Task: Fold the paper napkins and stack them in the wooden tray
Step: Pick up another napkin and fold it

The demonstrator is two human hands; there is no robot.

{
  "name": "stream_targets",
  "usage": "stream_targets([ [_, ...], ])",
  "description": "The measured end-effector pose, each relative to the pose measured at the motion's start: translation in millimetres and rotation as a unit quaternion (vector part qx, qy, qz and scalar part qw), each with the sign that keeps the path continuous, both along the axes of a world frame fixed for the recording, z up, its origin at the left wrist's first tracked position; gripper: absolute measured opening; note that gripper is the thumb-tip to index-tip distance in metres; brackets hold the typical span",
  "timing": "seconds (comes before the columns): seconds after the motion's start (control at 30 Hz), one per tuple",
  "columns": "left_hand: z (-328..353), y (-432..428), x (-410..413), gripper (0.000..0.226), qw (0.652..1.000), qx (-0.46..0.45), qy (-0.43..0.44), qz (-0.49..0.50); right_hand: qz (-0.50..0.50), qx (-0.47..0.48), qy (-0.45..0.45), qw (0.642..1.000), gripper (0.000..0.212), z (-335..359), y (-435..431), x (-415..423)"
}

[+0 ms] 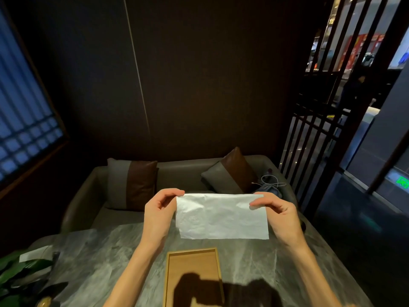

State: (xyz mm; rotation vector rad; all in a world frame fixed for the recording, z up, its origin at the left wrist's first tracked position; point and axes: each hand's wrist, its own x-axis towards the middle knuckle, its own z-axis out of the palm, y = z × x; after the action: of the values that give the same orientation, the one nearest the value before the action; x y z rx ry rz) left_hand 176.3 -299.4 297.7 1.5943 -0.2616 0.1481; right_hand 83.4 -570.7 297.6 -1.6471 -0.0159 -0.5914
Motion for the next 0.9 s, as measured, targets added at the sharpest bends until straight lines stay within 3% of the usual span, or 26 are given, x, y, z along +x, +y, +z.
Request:
stream_targets([
  [0.17,-1.4,-1.7,2.2,0.024,0.998,-0.033,0.054,-0.012,0.015,-0.037,-0.012,0.999,0.057,6.8,1.7,-4.0],
  [0.43,-3.0,0.0,5.1,0.026,0.995,-0.058,0.077,-0.01,0.046,-0.005,-0.013,0.999,0.023,9.1,7.3,-5.7],
  [0.5,-4.9,1.2,6.6,0.026,0.995,-0.055,0.082,-0.003,0.025,-0.025,-0.01,0.999,0.03,11.4,13.6,-3.5],
  [0.57,-6.7,2.0,7.2,0.029,0.997,-0.019,0.077,0.013,0.012,-0.037,-0.008,0.999,0.043,13.9,18.0,-3.3],
  [0.67,-4.2,-0.7,2.7,0.042,0.993,0.114,0.007,0.025,0.016,-0.077,0.006,0.997,0.046,23.4,24.1,-4.7],
  [0.77,1.7,-10.5,-2.8,0.035,0.969,0.209,-0.102,-0.083,0.074,-0.149,0.045,0.985,0.056,36.9,31.1,-2.3],
  [0.9,8.5,-31.9,-11.5,0.048,0.924,0.228,-0.044,-0.303,0.169,-0.266,0.121,0.941,0.073,59.0,35.7,2.0],
])
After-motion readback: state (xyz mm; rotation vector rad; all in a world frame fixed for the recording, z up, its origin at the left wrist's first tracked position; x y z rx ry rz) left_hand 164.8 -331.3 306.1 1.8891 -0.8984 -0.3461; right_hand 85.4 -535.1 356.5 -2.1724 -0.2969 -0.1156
